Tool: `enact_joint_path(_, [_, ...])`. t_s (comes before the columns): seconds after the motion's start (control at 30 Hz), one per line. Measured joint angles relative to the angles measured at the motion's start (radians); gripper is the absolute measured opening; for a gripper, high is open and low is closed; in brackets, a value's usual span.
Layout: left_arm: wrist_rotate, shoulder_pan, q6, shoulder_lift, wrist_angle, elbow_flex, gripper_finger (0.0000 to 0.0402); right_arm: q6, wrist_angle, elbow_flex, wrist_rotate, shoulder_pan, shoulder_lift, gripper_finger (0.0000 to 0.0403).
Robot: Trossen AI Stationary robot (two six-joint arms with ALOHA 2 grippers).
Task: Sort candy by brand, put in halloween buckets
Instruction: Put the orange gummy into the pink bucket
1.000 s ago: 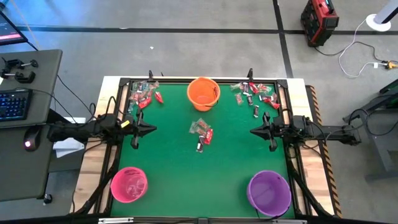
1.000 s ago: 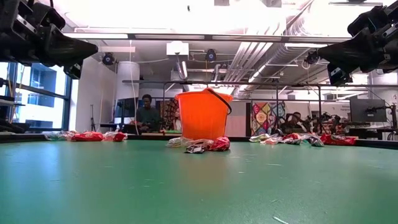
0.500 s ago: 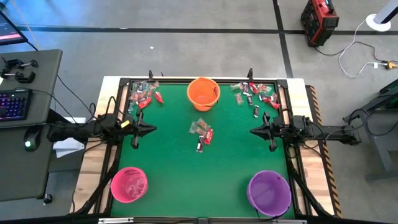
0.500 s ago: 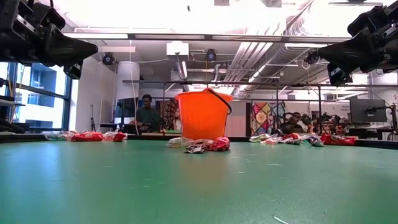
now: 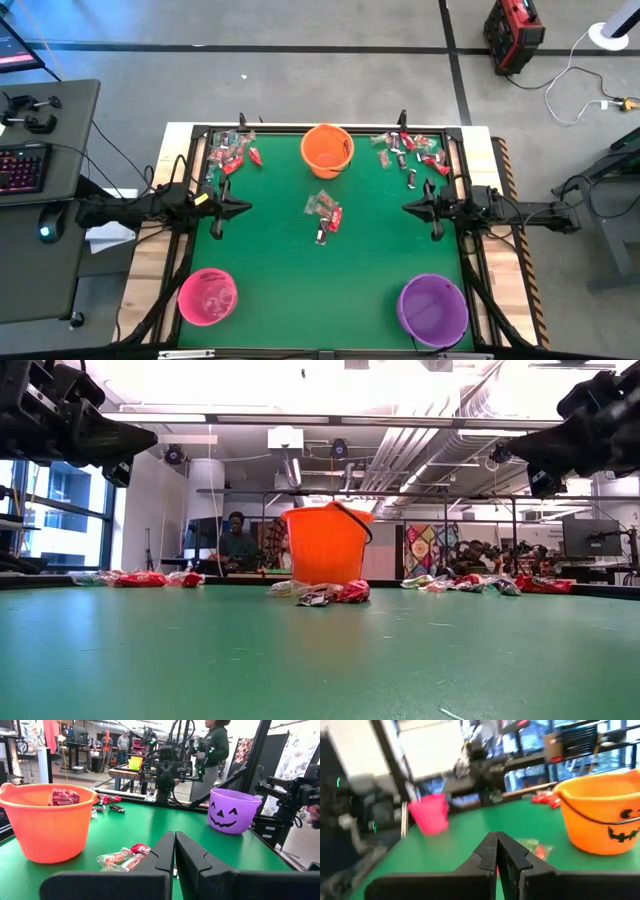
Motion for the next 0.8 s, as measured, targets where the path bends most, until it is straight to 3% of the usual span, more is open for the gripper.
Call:
enact_joint_path(0.07, [0.0,0.0,0.0,0.0,0.0,0.0,0.0003,0.173,0.153,0.0,0.012,0.0,0.0,0.0])
enact_joint_path(0.17, [0.0,0.0,0.0,0.0,0.0,0.0,0.0003,0.403,0.438,0.0,0.164,0.0,-0.001,0.0])
enact_joint_path(0.27, [0.0,0.0,0.0,0.0,0.0,0.0,0.0003,0.463,0.59,0.0,0.374,0.0,0.003,0.0])
enact_joint_path(0.33, [0.0,0.0,0.0,0.0,0.0,0.0,0.0003,0.483,0.587,0.016,0.432,0.0,0.023,0.0])
enact_joint_path(0.47, [0.0,0.0,0.0,0.0,0.0,0.0,0.0003,0.516,0.42,0.149,0.433,0.0,0.17,0.0])
enact_joint_path(0.67, [0.0,0.0,0.0,0.0,0.0,0.0,0.0003,0.496,-0.099,0.465,0.471,-0.068,0.558,0.0019])
enact_joint_path(0.8, [0.0,0.0,0.0,0.0,0.0,0.0,0.0003,0.567,-0.394,0.647,0.421,-0.16,0.799,0.0057])
